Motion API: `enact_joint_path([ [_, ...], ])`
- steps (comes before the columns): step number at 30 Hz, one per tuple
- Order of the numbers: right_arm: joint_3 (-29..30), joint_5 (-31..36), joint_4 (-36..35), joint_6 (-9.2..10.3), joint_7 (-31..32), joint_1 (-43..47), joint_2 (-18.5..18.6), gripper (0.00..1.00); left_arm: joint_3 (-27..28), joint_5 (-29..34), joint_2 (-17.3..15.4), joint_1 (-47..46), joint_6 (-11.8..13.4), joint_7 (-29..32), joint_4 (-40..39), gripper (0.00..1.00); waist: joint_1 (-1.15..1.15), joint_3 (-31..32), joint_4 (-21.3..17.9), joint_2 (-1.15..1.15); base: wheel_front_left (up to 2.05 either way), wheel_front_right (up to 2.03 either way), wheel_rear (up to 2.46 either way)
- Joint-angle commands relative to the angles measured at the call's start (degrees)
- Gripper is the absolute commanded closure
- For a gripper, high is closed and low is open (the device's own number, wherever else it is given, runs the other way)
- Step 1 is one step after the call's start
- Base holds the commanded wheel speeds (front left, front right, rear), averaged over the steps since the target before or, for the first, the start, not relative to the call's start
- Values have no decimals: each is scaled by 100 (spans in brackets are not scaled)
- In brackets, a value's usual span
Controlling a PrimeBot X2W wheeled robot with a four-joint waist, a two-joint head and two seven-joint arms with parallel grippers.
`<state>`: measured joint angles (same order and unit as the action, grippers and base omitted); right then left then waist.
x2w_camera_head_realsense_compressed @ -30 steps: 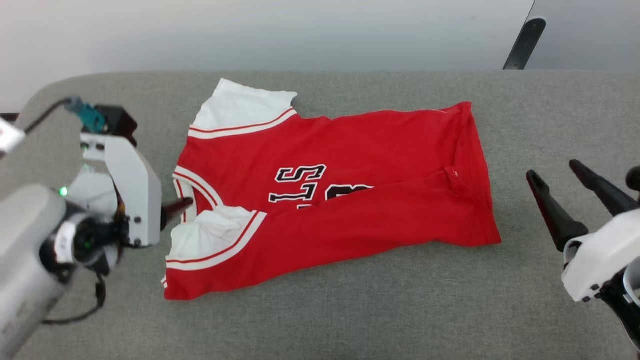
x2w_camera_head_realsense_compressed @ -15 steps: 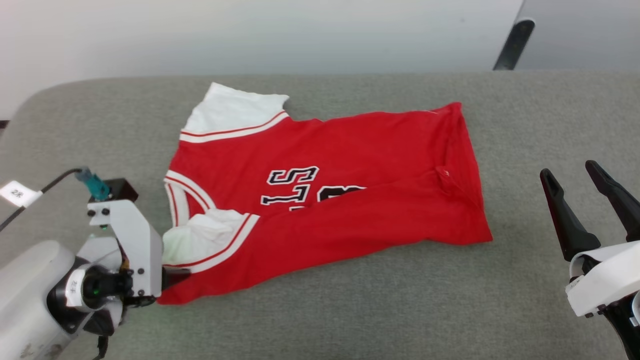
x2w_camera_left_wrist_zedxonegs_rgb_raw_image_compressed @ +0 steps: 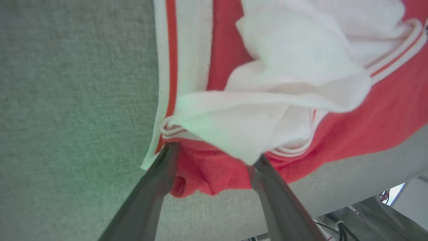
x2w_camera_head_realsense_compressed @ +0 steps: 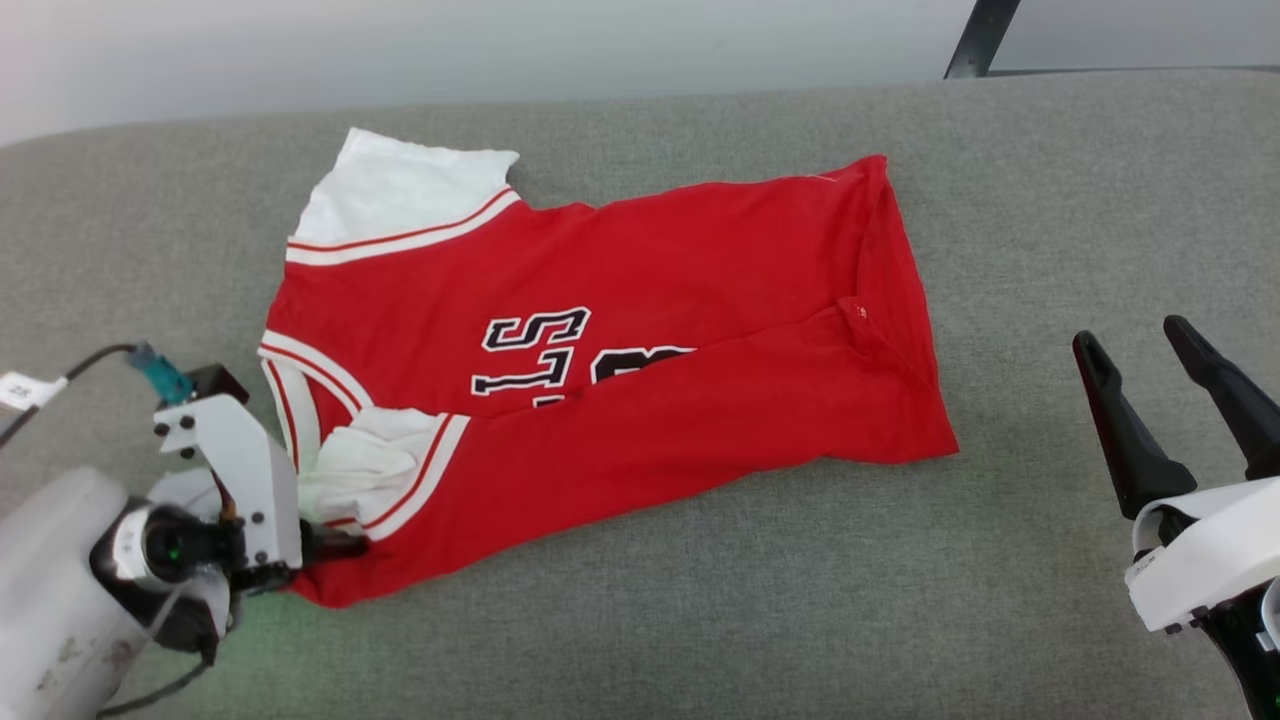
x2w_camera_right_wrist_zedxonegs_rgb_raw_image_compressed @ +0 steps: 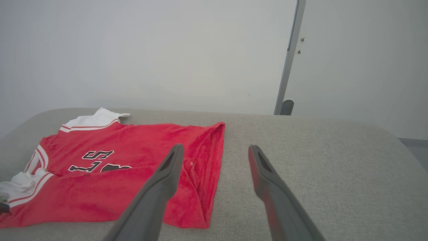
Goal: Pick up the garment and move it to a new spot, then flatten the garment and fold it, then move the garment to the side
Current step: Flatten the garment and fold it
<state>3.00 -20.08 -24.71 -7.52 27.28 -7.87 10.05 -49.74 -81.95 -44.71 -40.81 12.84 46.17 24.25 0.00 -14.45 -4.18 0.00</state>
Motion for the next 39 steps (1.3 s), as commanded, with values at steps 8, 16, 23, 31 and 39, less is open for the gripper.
enact_joint_path([
  [8, -17, -253, 22, 7, 943, -37, -63, 0, -134, 112, 381, -78, -281, -105, 538, 100, 0, -88, 64, 0, 0, 0, 0],
  [16, -123, -146, 288, 7, 2638, -593, 153, 0, -125, 320, 671, -522, -415, -315, 672, 100, 0, -292, 277, 0, 0, 0, 0],
  [23, -140, 80, 1171, 6, 3527, -1393, 207, 0, -184, 476, 1022, -903, -580, -369, 768, 100, 0, -628, 548, 0, 0, 0, 0],
  [31, -107, 306, 2238, 6, 3927, -2008, 94, 0, -228, 611, 1322, -1220, -745, -438, 903, 99, 0, -979, 797, 0, 0, 0, 0],
  [39, -277, 446, 3066, 6, 4076, -2206, 27, 100, -206, 587, 1454, -1359, -869, -486, 1172, 99, 0, -1121, 890, 0, 0, 0, 0],
])
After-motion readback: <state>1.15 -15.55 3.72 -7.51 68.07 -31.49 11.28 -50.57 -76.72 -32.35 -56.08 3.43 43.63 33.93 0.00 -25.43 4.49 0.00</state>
